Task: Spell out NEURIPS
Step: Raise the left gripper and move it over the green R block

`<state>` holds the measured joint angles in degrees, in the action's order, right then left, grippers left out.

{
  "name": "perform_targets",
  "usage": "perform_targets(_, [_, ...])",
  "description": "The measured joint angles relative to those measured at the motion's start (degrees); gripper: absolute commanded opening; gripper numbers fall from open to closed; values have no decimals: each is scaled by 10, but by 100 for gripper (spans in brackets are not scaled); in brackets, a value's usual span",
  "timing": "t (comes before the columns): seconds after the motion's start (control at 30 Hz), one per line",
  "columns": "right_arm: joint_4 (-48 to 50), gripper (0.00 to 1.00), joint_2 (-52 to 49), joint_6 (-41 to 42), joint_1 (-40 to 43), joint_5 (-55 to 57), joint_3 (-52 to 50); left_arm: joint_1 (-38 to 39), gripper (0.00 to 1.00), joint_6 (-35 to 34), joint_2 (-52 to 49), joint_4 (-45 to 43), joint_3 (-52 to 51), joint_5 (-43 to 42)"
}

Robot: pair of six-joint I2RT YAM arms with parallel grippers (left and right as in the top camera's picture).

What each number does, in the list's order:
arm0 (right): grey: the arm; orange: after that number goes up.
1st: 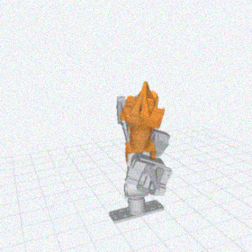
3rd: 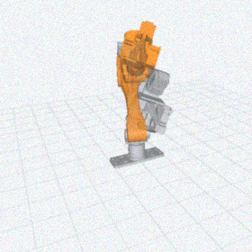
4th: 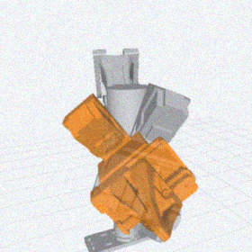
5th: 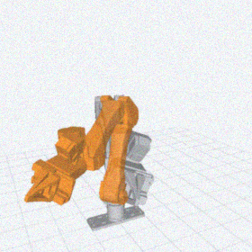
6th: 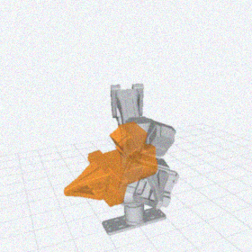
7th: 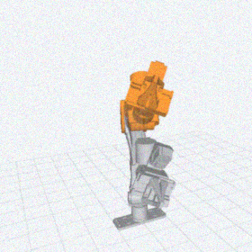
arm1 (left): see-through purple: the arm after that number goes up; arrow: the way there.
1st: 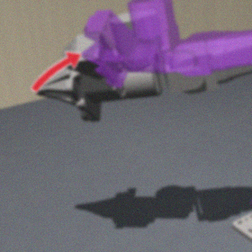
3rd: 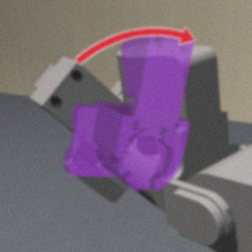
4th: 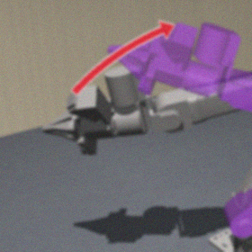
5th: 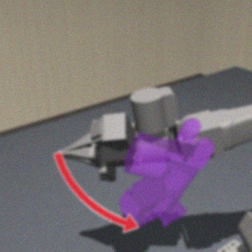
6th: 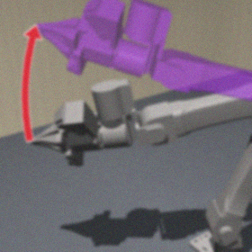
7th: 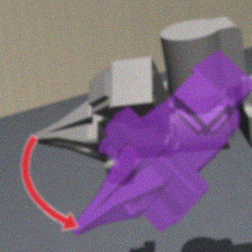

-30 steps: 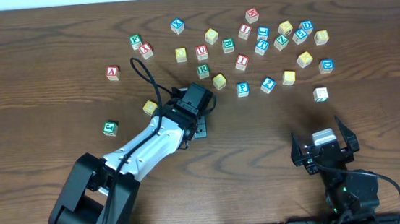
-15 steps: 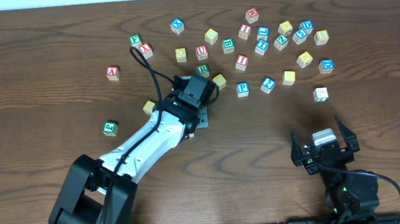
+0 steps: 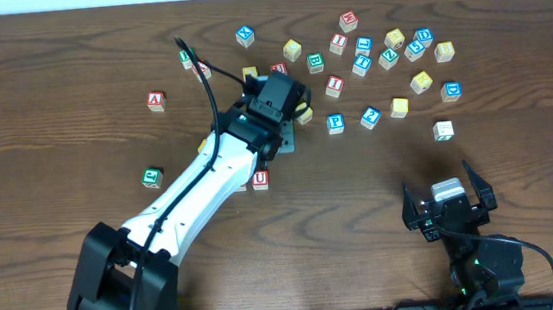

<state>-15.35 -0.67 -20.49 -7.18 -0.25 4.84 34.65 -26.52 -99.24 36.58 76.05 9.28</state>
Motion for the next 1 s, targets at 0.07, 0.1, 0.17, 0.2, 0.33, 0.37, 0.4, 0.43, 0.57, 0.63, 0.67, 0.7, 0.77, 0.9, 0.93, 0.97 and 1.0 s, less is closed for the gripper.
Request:
perform_targets(0.07, [0,99,0,0,0,0,0,0,63,0,0,3,14,1])
perform_targets(0.1, [0,99,0,0,0,0,0,0,64,0,0,3,21,1])
perform_targets(0.17, [0,99,0,0,0,0,0,-1,64,0,0,4,35,1])
perform_targets(0.2, [0,99,0,0,0,0,0,-2,64,-2,0,5,40,1])
perform_targets(0.33, [0,99,0,0,0,0,0,-12,64,-11,0,5,67,1])
perform_targets(0.37, [0,99,0,0,0,0,0,-16,64,-16,0,5,74,1])
perform_targets(0.4, [0,99,0,0,0,0,0,-21,64,-20,0,6,81,1])
perform_targets(0.43, [0,99,0,0,0,0,0,-26,64,-25,-1,8,90,1])
perform_targets(0.57, [0,99,0,0,0,0,0,-44,64,-40,-18,34,139,1])
perform_targets(0.63, [0,99,0,0,0,0,0,-48,65,-46,-45,67,181,1])
perform_targets(0.67, [0,99,0,0,0,0,0,-48,64,-48,-61,82,203,1])
perform_targets(0.7, [0,99,0,0,0,0,0,-48,64,-48,-79,95,225,1])
perform_targets(0.77, [0,99,0,0,0,0,0,-47,65,-52,-119,119,269,1])
perform_targets(0.9, [0,99,0,0,0,0,0,-47,64,-71,-196,150,343,0])
perform_targets(0.93, [0,99,0,0,0,0,0,-47,65,-77,-210,153,355,-2])
perform_targets(0.97, [0,99,0,0,0,0,0,-47,64,-83,-222,156,367,-4])
perform_targets(1.0, [0,99,0,0,0,0,0,-47,64,-90,-234,157,378,-9])
